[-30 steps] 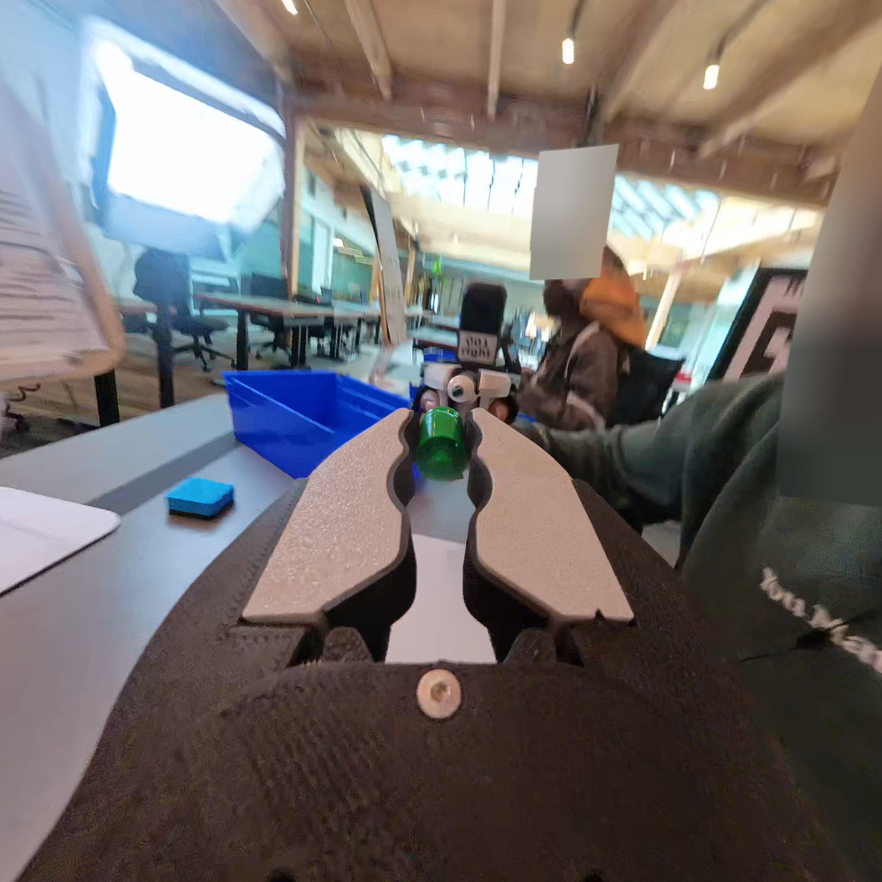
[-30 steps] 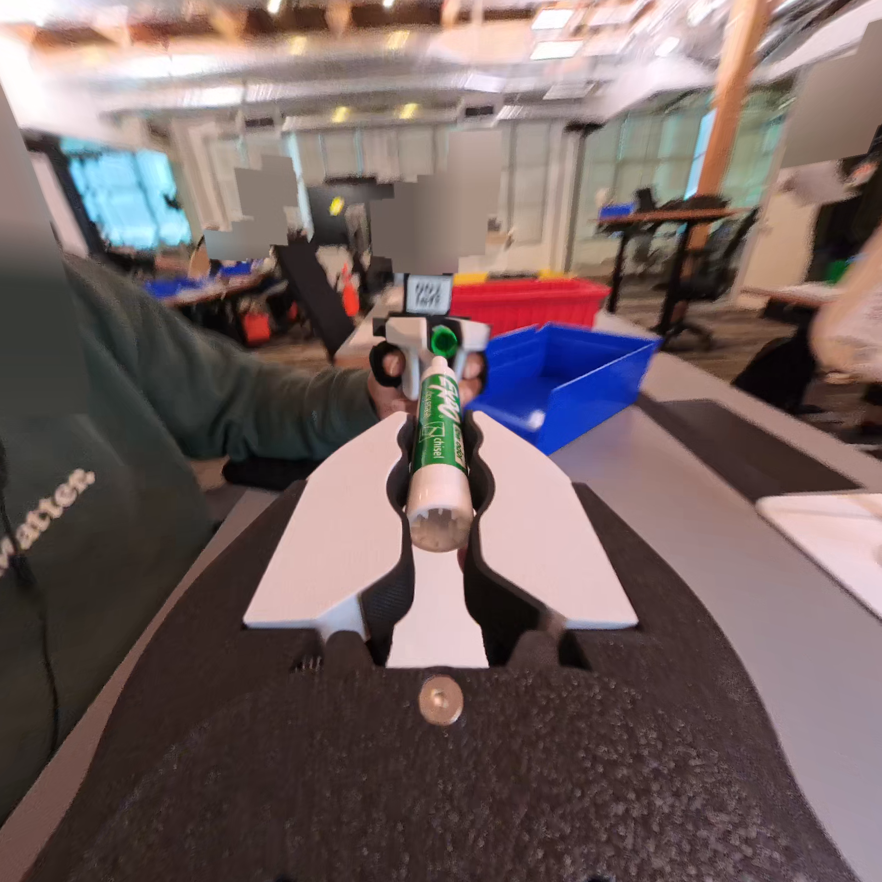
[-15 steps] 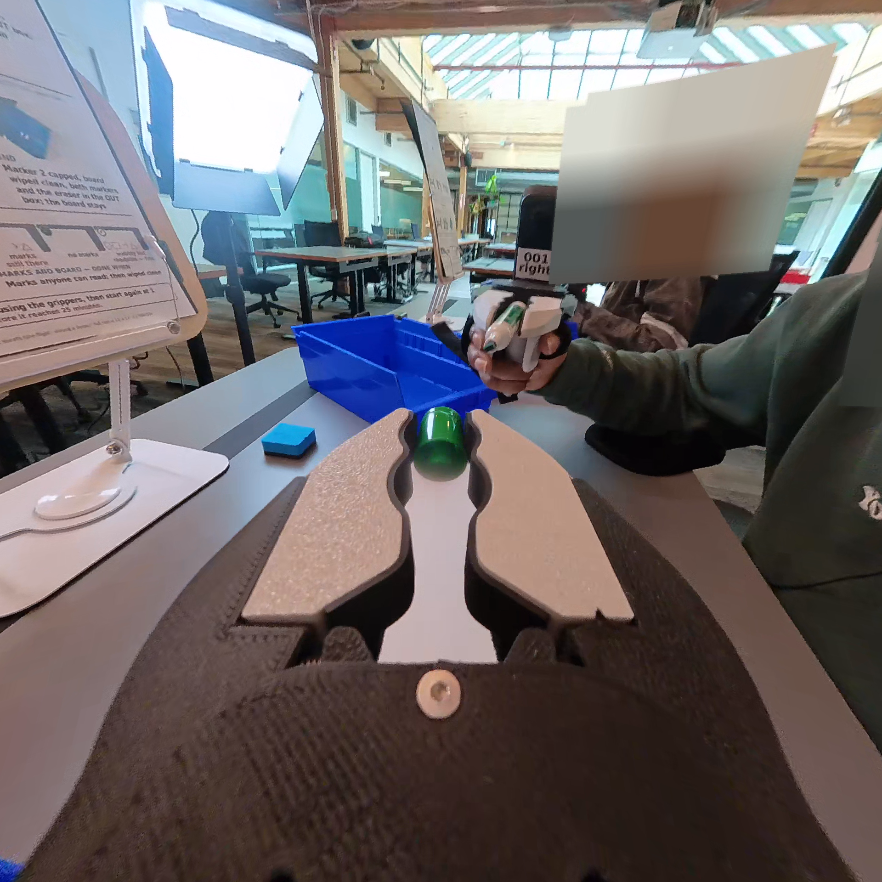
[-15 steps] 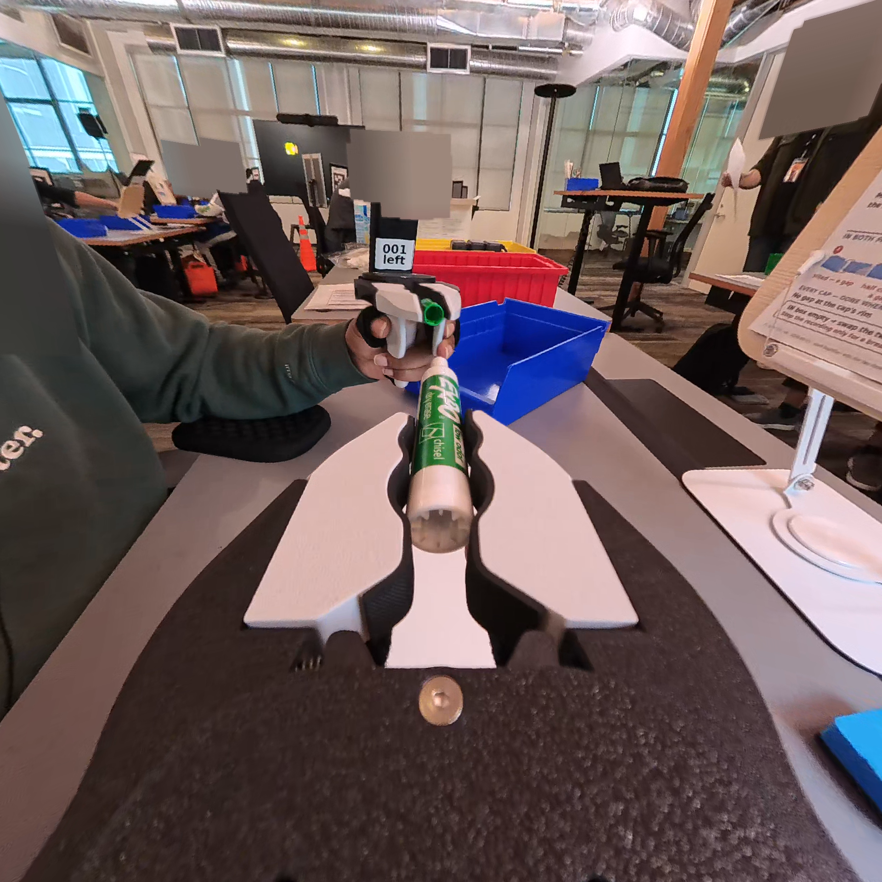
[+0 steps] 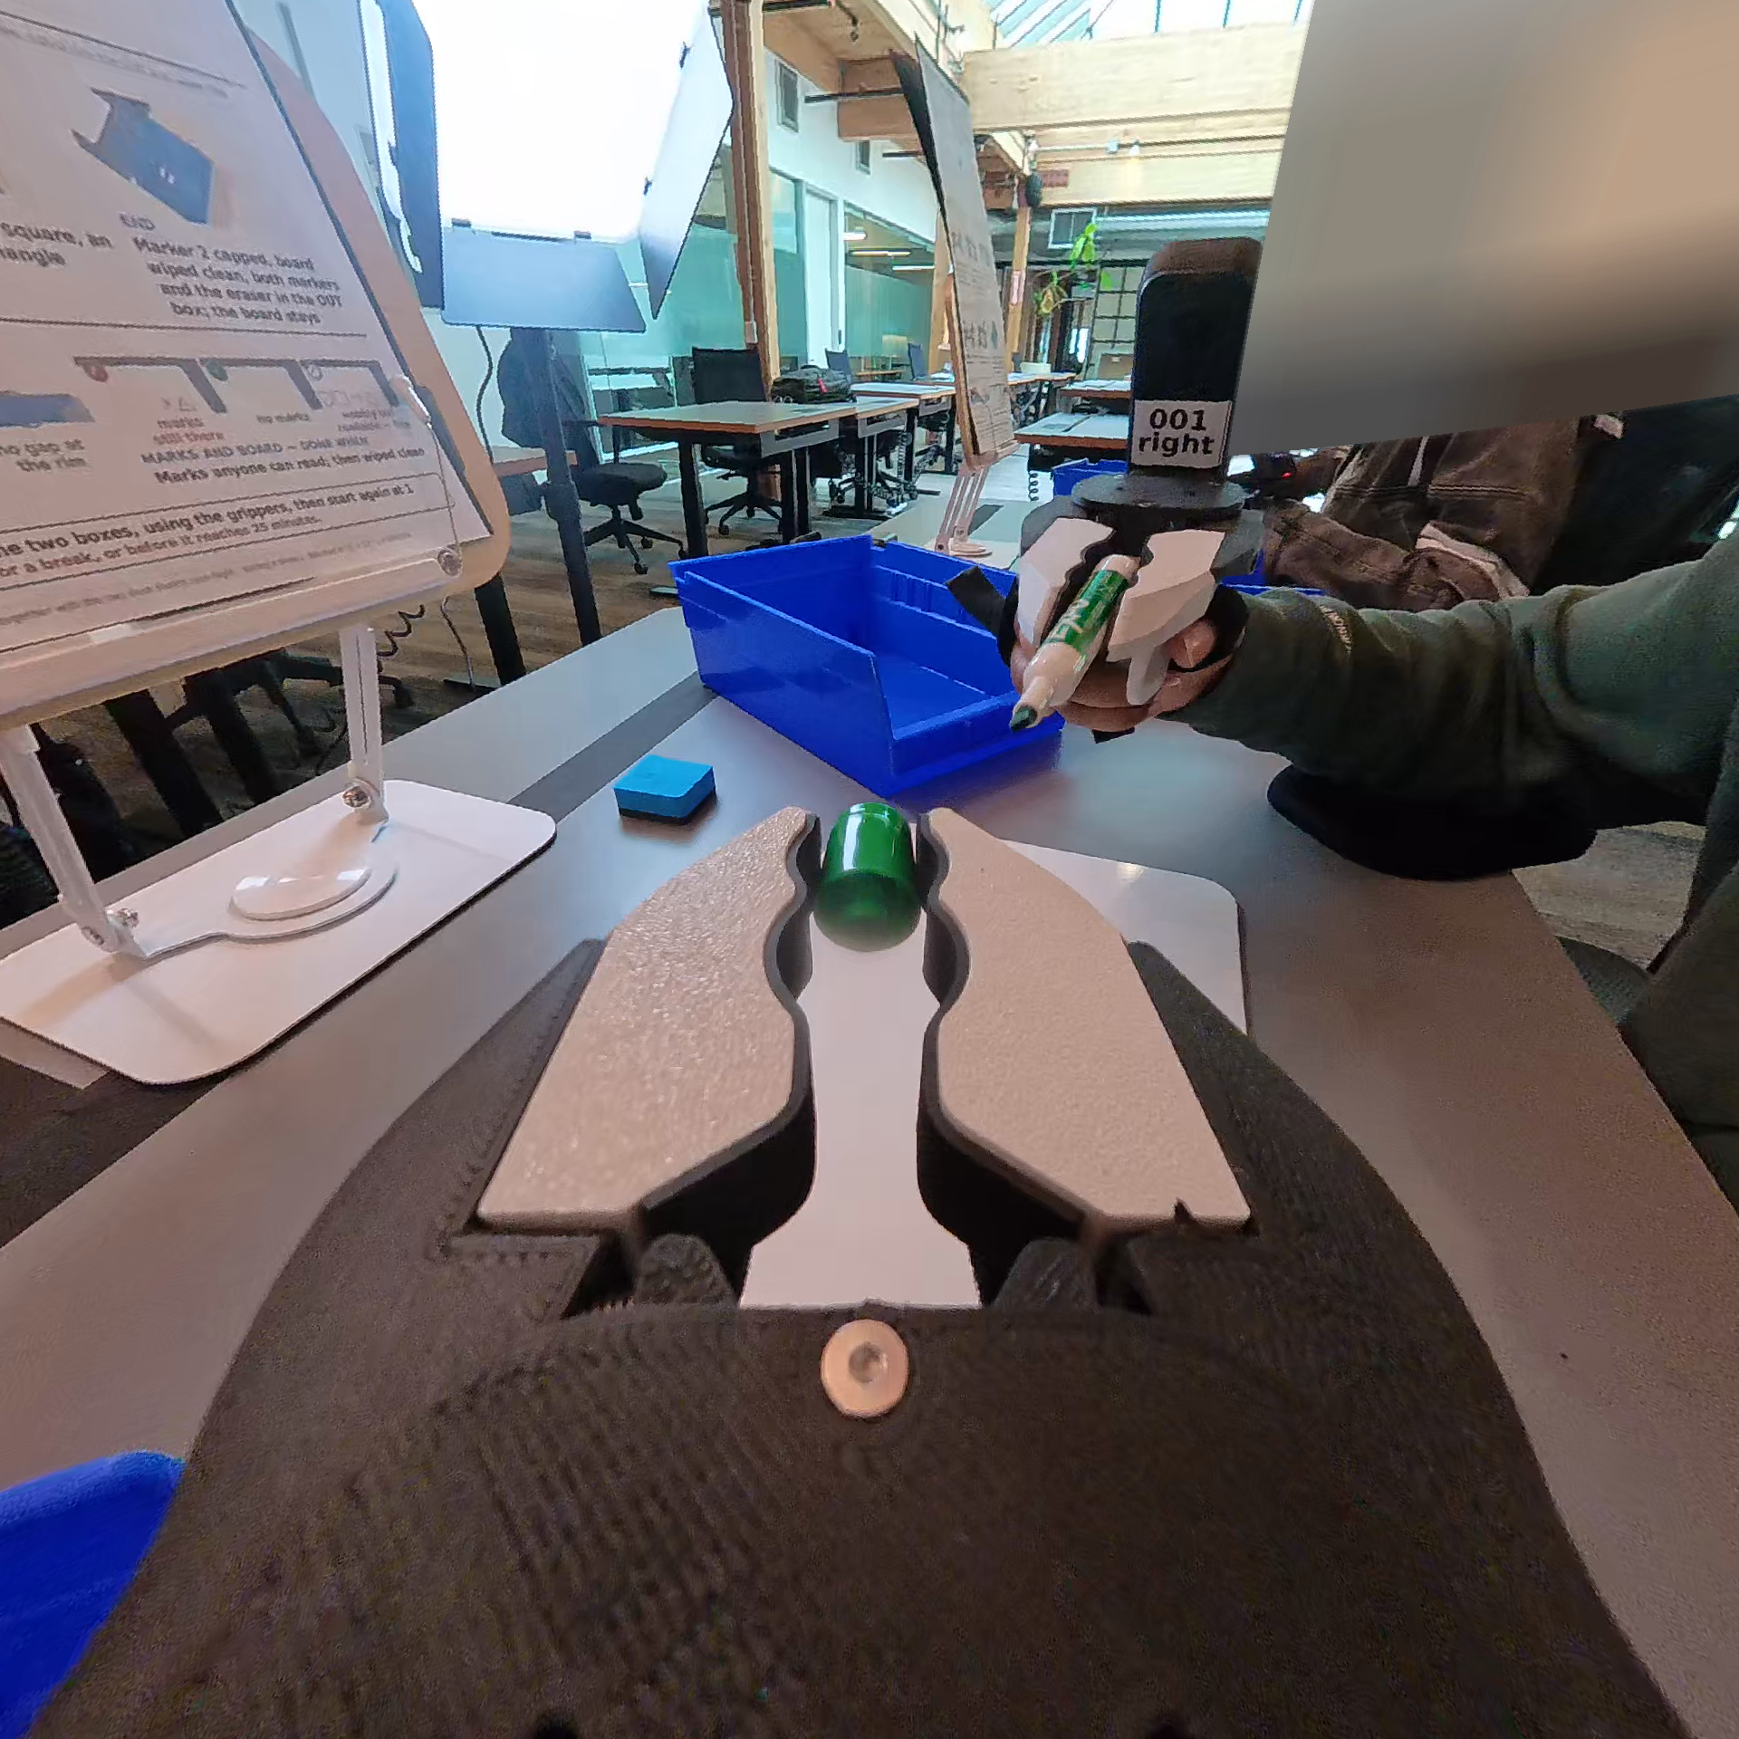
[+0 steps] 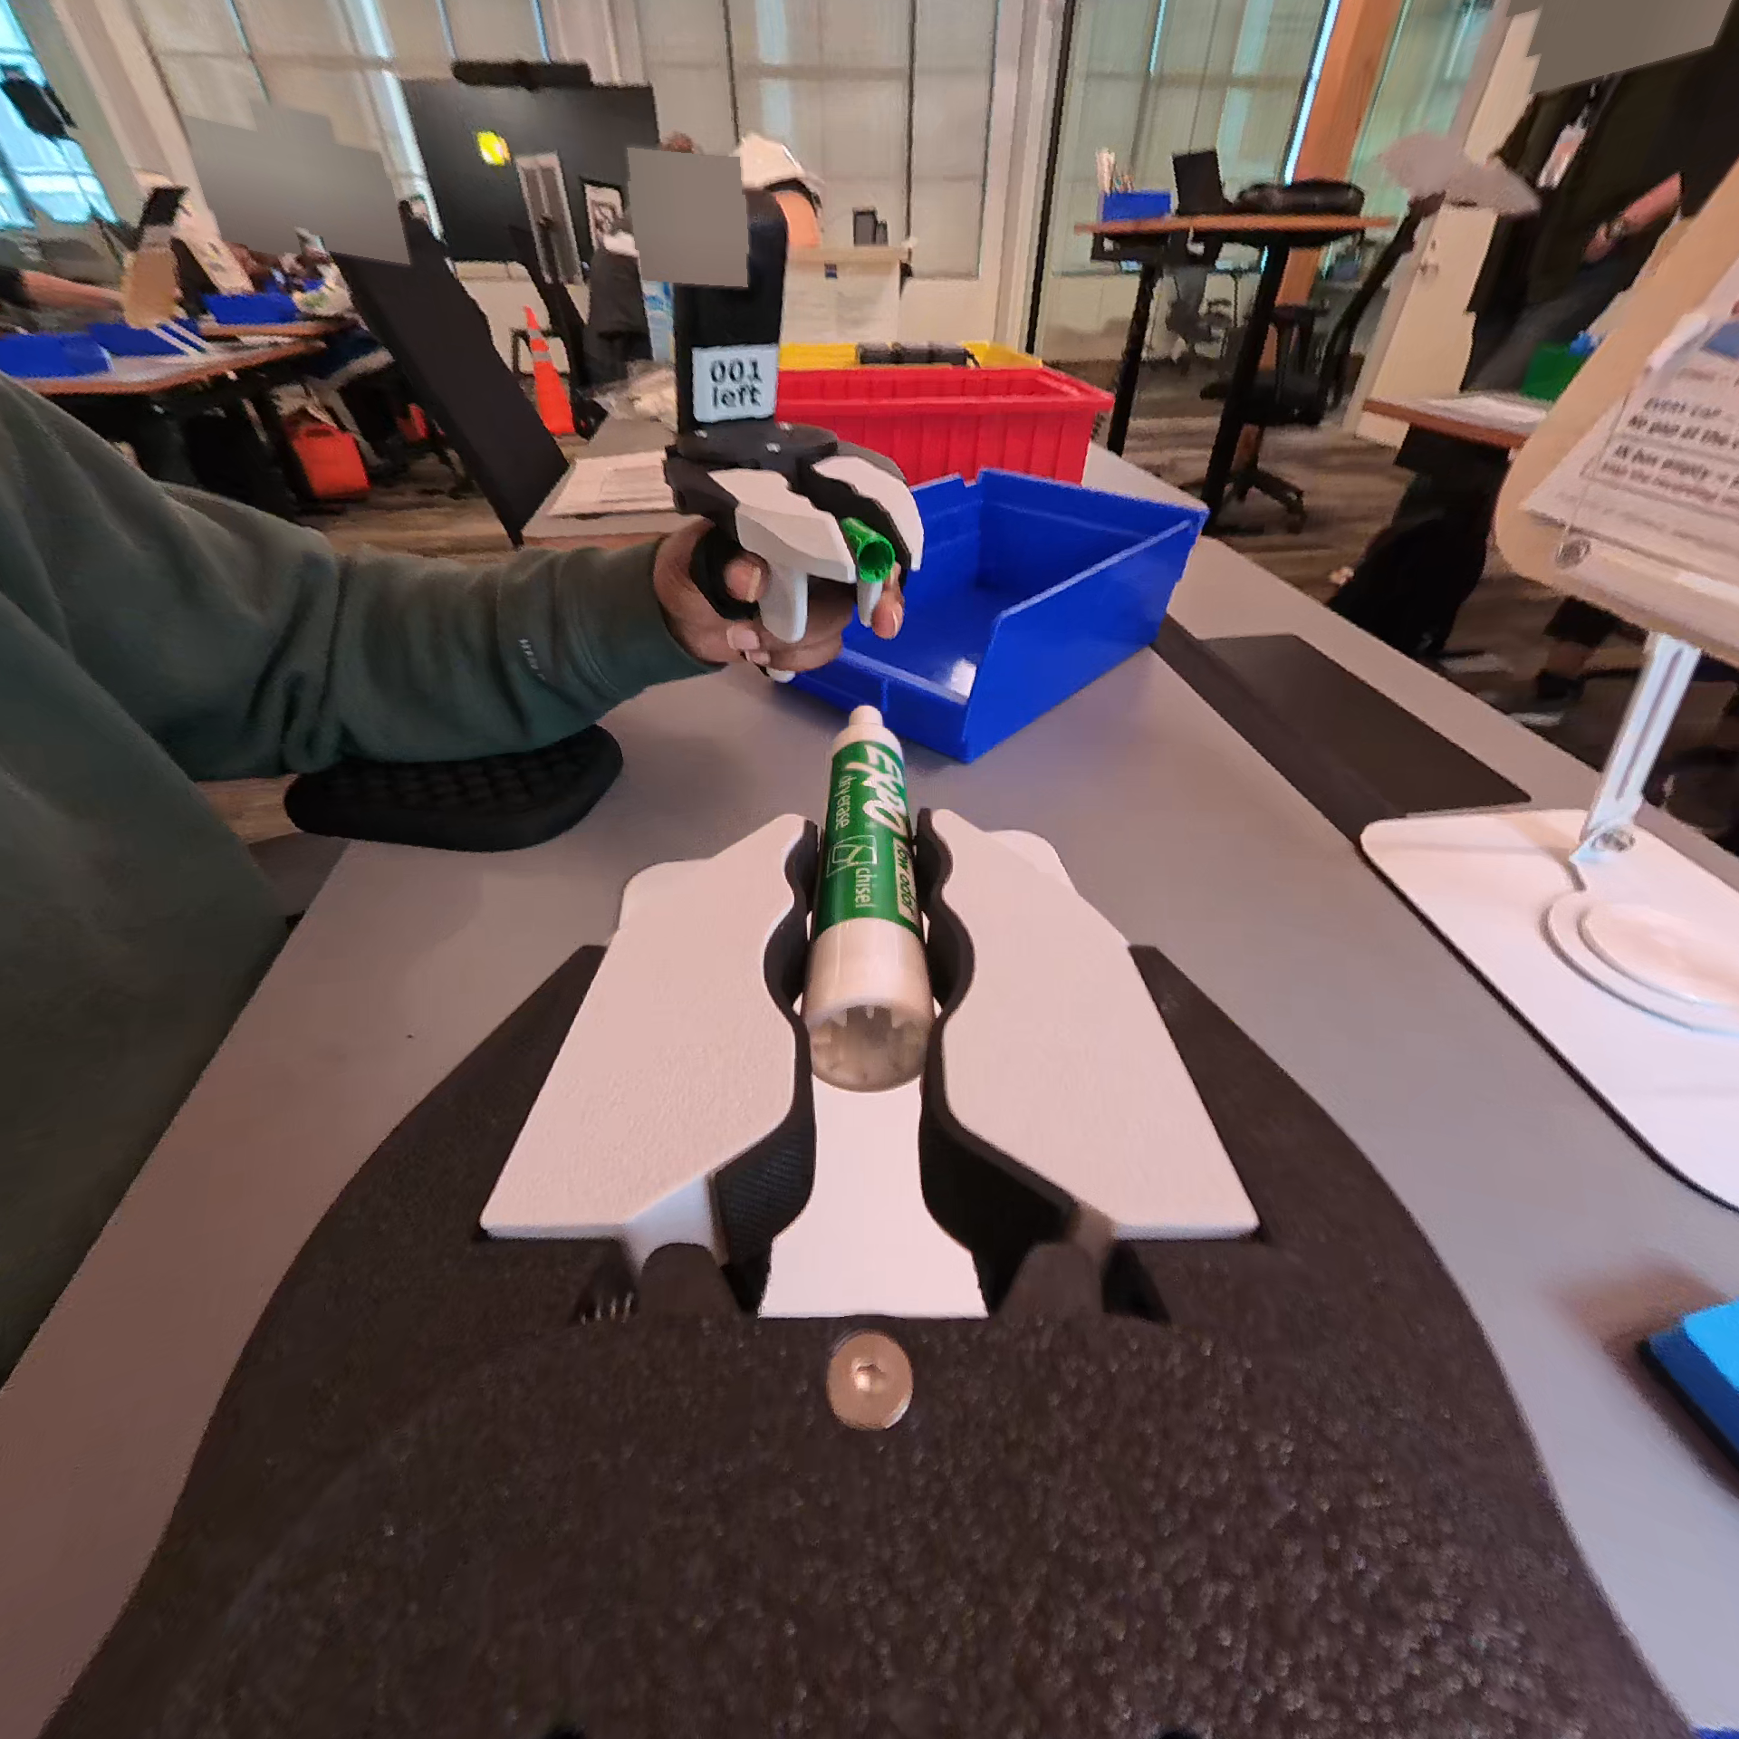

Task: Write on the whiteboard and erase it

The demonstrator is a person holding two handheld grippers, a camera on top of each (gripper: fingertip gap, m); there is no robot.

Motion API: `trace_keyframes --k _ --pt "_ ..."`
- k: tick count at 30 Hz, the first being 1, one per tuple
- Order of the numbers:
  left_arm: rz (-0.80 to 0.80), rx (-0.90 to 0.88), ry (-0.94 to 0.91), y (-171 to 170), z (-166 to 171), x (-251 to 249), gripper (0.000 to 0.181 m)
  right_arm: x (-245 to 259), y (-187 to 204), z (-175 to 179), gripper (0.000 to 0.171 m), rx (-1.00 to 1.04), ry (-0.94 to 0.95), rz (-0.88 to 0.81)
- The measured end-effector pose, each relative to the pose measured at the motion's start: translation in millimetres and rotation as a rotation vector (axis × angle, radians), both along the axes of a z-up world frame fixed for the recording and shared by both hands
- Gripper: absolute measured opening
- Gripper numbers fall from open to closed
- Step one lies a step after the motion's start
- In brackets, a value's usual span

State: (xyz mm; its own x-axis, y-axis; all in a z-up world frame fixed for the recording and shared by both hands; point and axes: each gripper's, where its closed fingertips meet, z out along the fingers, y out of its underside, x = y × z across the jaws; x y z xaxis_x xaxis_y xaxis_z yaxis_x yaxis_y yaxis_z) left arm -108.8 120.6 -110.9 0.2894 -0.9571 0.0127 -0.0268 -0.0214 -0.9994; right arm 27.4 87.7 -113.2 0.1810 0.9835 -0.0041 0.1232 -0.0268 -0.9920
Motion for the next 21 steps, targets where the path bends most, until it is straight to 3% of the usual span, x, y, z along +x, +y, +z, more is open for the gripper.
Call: trace_keyframes --k 14,21 --pt "0.03 -0.117 -0.129 9 -40 -20 0.019 -40 15 -39 0.02 -0.04 -0.203 -0.066" --pt "0.05 -0.013 0.0 9 -62 -15 0.019 -68 21 -61 0.02 -0.053 -0.3 -0.082"
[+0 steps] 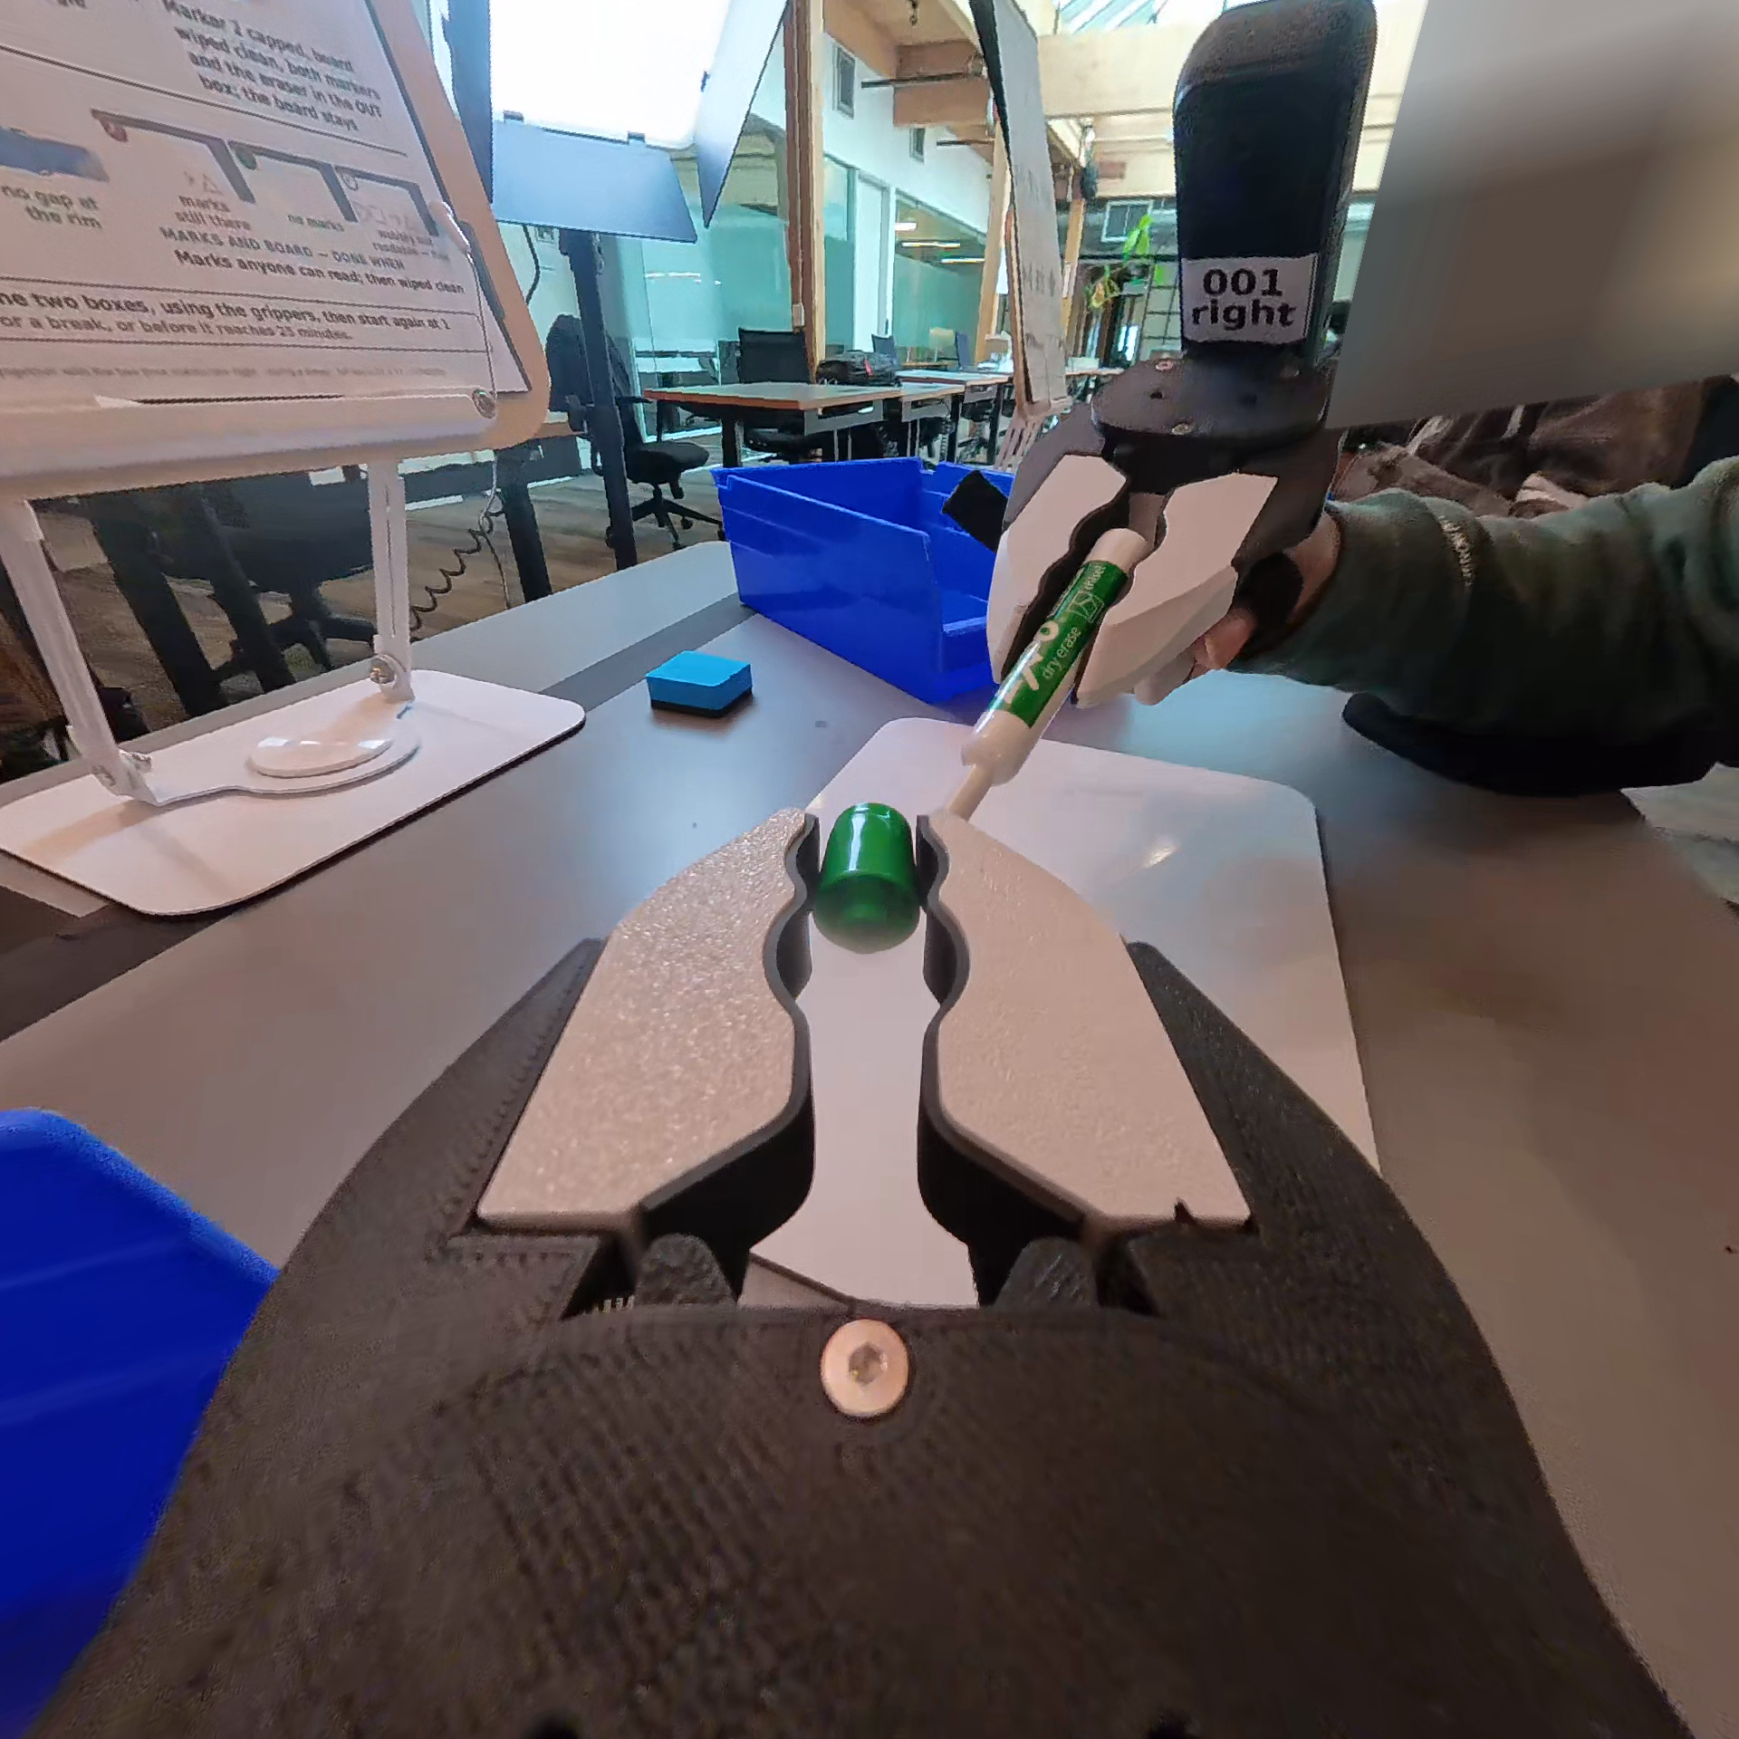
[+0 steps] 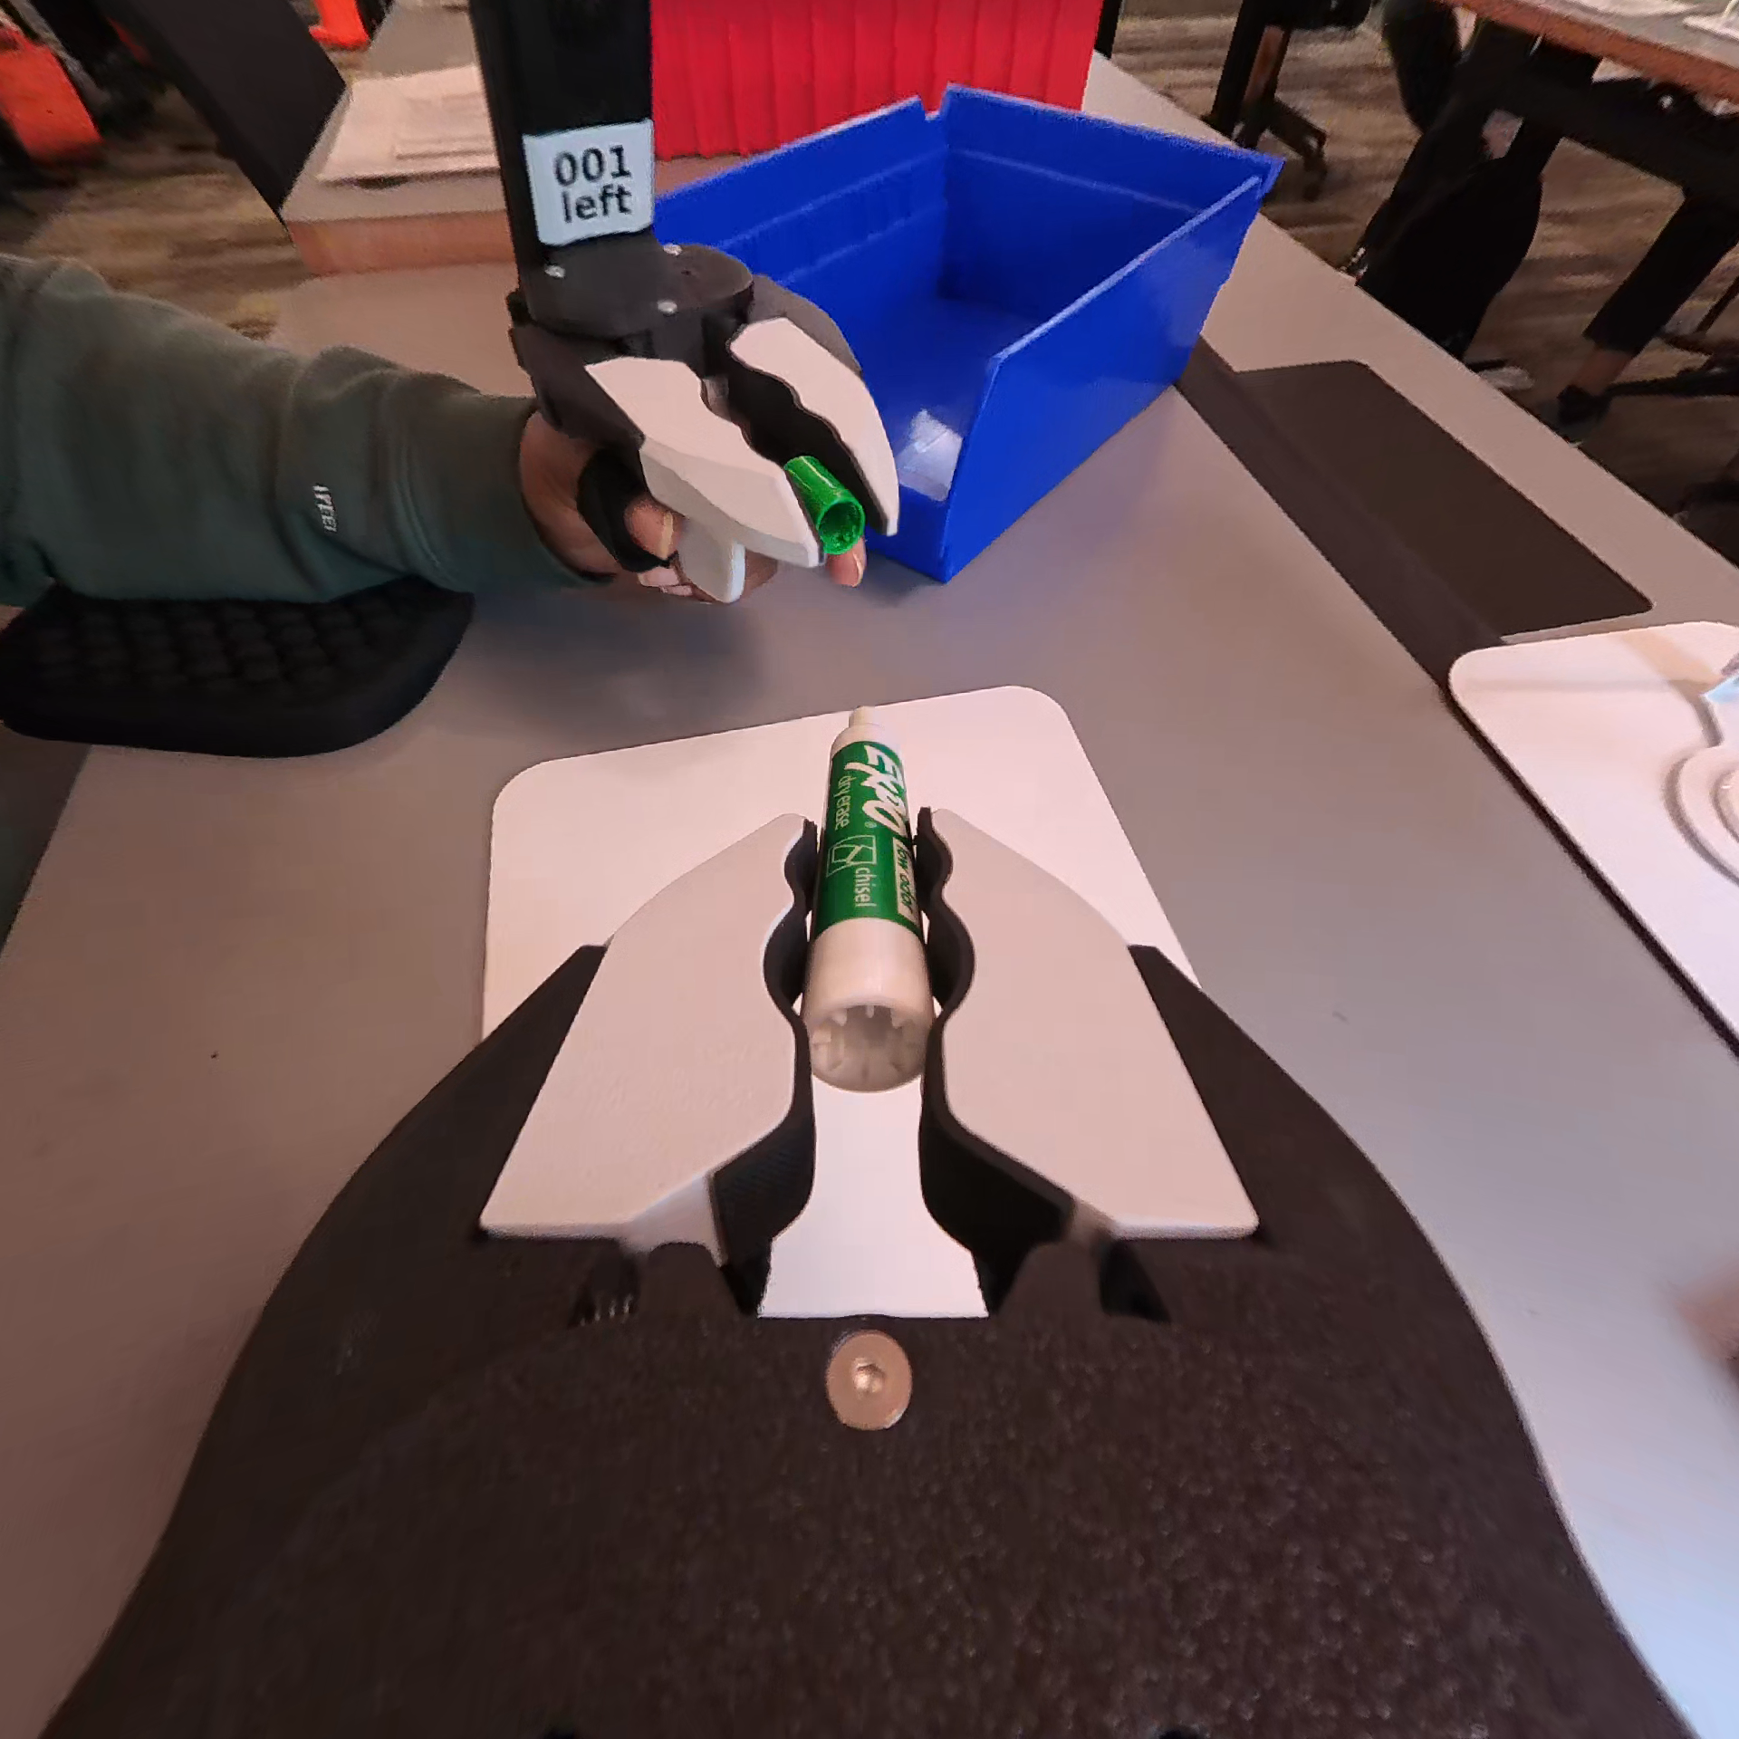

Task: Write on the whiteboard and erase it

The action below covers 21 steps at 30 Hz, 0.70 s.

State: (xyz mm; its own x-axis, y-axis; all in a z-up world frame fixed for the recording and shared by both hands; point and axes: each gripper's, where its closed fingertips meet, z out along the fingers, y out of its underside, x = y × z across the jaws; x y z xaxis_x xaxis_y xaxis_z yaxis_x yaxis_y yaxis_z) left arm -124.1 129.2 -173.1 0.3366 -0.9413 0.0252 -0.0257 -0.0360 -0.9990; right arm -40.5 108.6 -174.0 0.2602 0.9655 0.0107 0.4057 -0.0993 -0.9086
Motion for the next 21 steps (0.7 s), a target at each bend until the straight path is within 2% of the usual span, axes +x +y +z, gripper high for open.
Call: trace_keyframes --k 9,15,21 --pt "0.019 0.026 -0.085 -4 14 -8 0.019 -18 4 -8 0.02 -0.01 -0.032 -0.001" --pt "0.01 -0.029 -0.127 -4 4 -14 0.019 -19 9 -10 0.02 0.021 -0.043 -0.011" --pt "0.008 -0.007 -0.095 -6 0 -13 0.019 -9 1 -13 0.02 0.004 -0.021 0.013"
